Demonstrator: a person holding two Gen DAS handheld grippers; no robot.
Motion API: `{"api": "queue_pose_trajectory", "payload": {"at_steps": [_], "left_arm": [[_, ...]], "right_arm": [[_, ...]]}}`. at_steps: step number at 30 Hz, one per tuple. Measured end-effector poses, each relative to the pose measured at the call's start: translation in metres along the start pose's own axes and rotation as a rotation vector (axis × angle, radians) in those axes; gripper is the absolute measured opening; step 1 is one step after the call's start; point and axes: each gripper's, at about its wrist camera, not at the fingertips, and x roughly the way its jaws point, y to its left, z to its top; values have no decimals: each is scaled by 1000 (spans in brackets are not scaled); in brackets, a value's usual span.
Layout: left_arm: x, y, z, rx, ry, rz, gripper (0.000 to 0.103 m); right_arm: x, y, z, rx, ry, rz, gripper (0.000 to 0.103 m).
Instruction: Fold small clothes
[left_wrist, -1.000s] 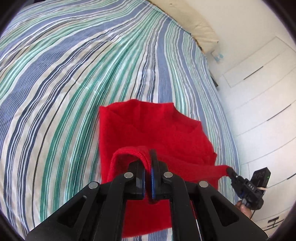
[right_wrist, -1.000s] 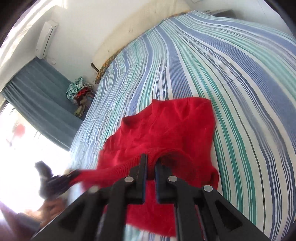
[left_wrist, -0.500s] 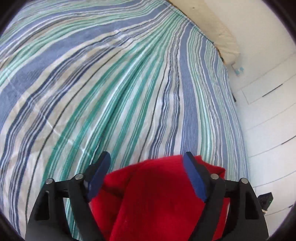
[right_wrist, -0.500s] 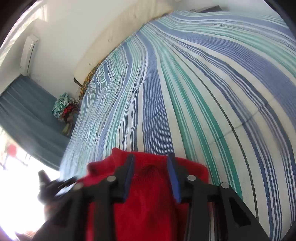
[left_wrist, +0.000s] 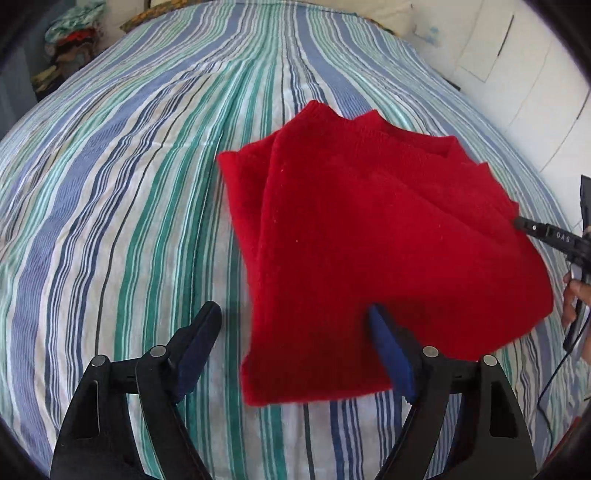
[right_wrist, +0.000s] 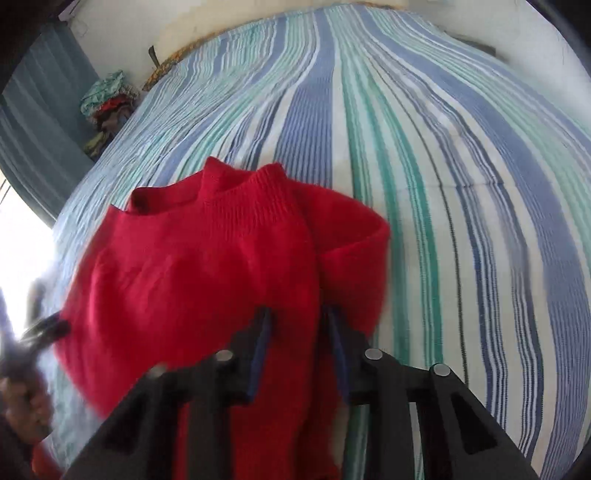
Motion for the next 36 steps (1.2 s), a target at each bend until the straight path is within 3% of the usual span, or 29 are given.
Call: {"api": "queue_pose_trajectory", "payload": {"at_steps": [1, 2, 4, 6, 8, 11, 15, 18, 20, 22, 25, 36], "left_arm": [[-10, 2, -12, 5, -14, 9, 89], [-21, 4, -24, 15, -31, 33, 96], [-36, 11, -46, 43, -72, 89, 99], [-40, 19, -63, 66, -79, 133, 99], [-36, 29, -77, 47, -54, 172, 99], [-34, 40, -86, -10, -65, 158, 102], [-28, 36, -91, 0, -28, 189, 103], [-30, 33, -103, 5, -37, 198, 103], [-33, 34, -110, -7, -47, 194, 103], [-36, 34, -116, -15, -55, 195, 103], [-38, 32, -121, -8, -60, 211, 103], [-43, 25, -134, 1, -70, 261, 102]], "right_arm": [[-6, -3, 1, 16, -36, -35, 30], [-15, -5, 1, 35, -60, -61, 44], [-37, -3, -4, 45, -90, -69, 61], [-65, 6, -24, -1, -132, -36, 62], [-89, 24, -54, -60, -154, -41, 71], [-115, 51, -112, -135, -176, -55, 78], [-122, 81, -184, -165, -157, -72, 79], [-107, 91, -226, -159, -100, -103, 79], [-95, 89, -245, -119, -78, -122, 84], [-97, 86, -252, -84, -116, -113, 87], [-94, 83, -254, -94, -103, -81, 93], [-94, 84, -259, -102, -131, -72, 93]]}}
